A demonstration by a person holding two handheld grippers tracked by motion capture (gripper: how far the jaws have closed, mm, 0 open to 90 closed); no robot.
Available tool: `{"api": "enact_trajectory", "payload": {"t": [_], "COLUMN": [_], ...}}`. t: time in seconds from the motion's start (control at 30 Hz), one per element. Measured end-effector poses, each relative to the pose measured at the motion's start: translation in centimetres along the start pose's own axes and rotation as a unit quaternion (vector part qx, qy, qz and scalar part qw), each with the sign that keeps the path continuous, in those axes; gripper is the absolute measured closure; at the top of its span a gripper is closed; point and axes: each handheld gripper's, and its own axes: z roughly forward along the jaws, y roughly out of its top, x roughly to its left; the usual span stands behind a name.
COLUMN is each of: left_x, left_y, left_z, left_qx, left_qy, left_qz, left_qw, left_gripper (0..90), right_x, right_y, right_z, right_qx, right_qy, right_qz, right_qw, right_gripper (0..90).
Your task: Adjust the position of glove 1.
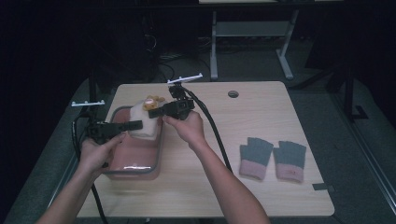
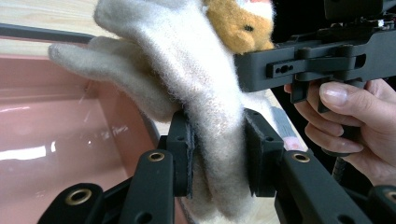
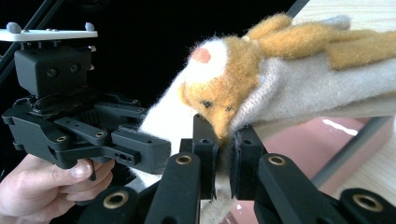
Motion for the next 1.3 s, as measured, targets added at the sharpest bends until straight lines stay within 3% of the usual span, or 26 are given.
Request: {"api": "enact_trajectory", "payload": {"t": [0.6,0.87,1.3], "left_x": [2.3,3.4,5.0], "left_y": [-0.9,-1.7,-2.9], "left_z": [-1.1,-1.1,-0.8], "left_qx": [0.005,0.013,0.031], "left_qy": [0.036,0.040,0.063], "left_qz": [-0.027,-0.042,-0.061], "left_qw": [0.9990,0.9982,0.9957], "left_gripper": [67.3,67.7,68.3], "right_x": [-1.4,-2.3,-3.4], "right_y": [0.2,-0.3,-1.4], "right_z": [4.0,5.4,7.7], "right_qx": [0.028,0.040,0.063], "right_qy": [0.037,0.048,0.048], "right_qz": [0.012,0.024,0.042], "right_qw": [0.9988,0.9978,0.9960], "right_gripper": [82.7,82.6,82.6]}}
